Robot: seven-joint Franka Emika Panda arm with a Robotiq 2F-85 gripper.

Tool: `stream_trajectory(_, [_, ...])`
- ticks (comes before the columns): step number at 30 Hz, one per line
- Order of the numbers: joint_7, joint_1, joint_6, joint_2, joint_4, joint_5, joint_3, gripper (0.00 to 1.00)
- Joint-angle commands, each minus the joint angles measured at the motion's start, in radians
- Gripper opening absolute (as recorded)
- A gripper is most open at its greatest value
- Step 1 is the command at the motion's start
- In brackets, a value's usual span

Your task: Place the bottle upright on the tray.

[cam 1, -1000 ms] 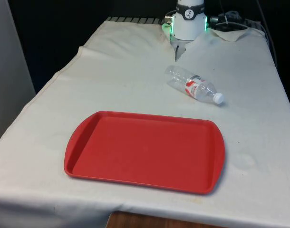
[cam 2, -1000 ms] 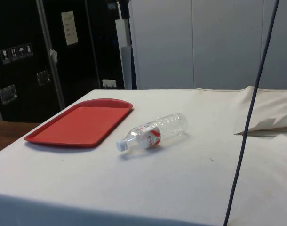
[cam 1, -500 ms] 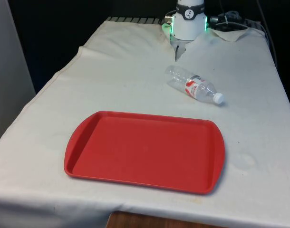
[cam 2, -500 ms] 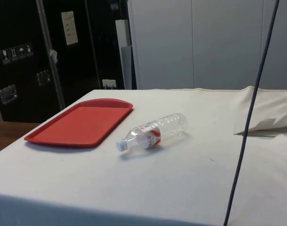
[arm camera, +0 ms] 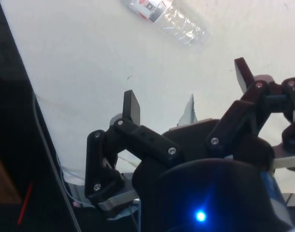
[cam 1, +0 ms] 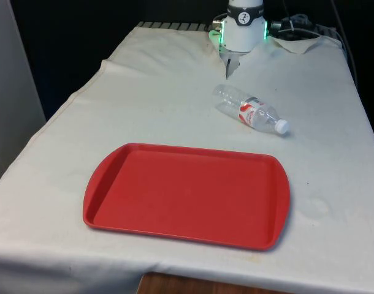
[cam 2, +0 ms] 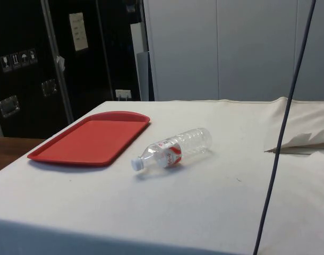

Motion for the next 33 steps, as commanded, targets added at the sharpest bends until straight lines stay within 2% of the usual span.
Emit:
stream_trajectory(1, [-0.004, 0.001, 0.013, -0.001, -0.004, -0.009, 0.002, 1.00])
stream_trajectory(33, [-0.175, 0.001, 0.036, -0.004, -0.017, -0.021, 0.026, 1.00])
